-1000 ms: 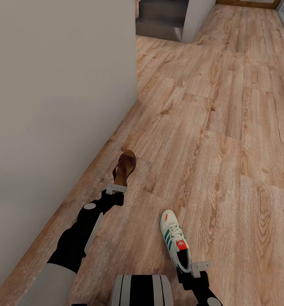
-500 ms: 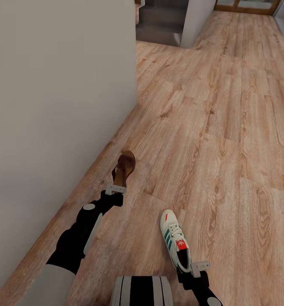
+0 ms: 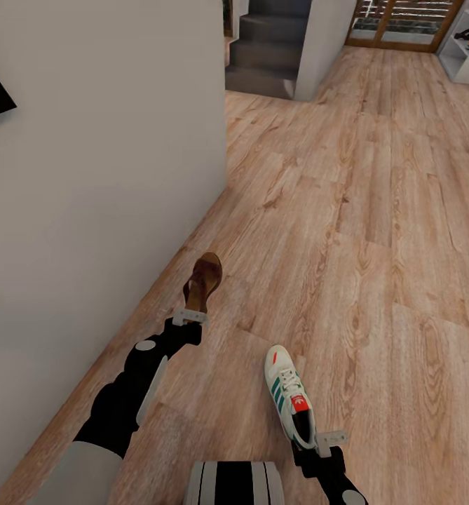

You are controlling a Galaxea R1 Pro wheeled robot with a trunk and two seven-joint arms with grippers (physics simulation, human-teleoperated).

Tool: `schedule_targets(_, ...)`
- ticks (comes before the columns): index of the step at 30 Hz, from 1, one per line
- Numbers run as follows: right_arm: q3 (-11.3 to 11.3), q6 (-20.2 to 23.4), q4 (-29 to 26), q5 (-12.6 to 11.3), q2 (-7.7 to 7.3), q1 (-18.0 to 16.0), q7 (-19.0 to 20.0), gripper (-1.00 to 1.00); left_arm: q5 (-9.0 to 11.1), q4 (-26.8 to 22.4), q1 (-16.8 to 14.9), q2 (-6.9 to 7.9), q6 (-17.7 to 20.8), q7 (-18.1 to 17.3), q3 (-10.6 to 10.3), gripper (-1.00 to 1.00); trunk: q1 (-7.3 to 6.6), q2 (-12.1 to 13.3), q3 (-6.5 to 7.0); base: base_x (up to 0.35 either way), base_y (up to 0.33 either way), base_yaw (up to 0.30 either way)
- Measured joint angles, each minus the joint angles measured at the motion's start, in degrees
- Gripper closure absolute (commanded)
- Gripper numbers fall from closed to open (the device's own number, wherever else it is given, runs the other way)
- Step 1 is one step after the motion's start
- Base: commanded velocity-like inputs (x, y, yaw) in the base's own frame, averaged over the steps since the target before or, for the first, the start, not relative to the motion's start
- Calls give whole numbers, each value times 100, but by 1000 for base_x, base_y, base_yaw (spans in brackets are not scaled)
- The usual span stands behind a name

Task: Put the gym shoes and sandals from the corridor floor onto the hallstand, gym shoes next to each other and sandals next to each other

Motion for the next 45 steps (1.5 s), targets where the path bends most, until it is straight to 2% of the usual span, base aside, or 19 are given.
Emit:
schedule_targets(5,-100,-6,-129,3,0,1,-2,100,-25,12,192,59,-18,23,24,100,-13,7,111,0,0,-15)
schedule_targets(6,-267,-8,-177,7,-2,-1,-1,100,-52,78,427,146,-62,51,33,100,-16,8,133,0,0,-133)
schedule_targets(7,-303,-7,-181,7,-1,1,1,100,-44,107,557,172,-125,54,35,100,-18,9,158,0,0,-156)
schedule_targets(10,-399,-7,-187,7,-7,1,3,100,-40,177,722,221,-415,62,55,100,-26,13,236,0,0,-201)
schedule_targets(13,-594,-4,-188,7,-16,2,-1,100,-50,301,848,268,-799,67,176,100,-34,17,317,0,0,-229)
schedule_targets(17,-788,-53,-186,16,-102,6,22,100,-55,472,977,291,-1022,78,413,100,-44,23,429,0,0,-239)
schedule_targets(21,-832,-259,-164,20,-281,14,26,100,-48,598,1115,299,-1119,106,663,100,-54,28,542,0,0,-239)
schedule_targets(25,-852,-588,-111,21,-404,37,20,100,-48,869,1236,302,-1473,113,855,100,-64,33,656,0,0,-239)
schedule_targets(31,-857,-927,-37,19,-421,134,14,100,-52,1352,1403,323,-2134,138,942,100,-77,40,805,0,0,-239)
schedule_targets(36,-859,-1033,38,16,-413,219,13,100,-36,1711,1617,414,-2576,275,1209,100,-77,40,837,0,0,-236)
schedule_targets(39,-859,-1060,112,14,-411,248,15,100,-28,2086,1729,452,-3143,302,1439,100,-77,40,857,0,0,-234)
schedule_targets(42,-859,-1078,132,9,-414,299,15,100,-26,2423,1814,462,-3637,308,1513,100,-80,41,898,0,0,-234)
schedule_targets(45,-859,-1084,128,7,-414,335,13,100,-24,2476,1888,463,-3697,321,1524,100,-88,45,985,0,0,-234)
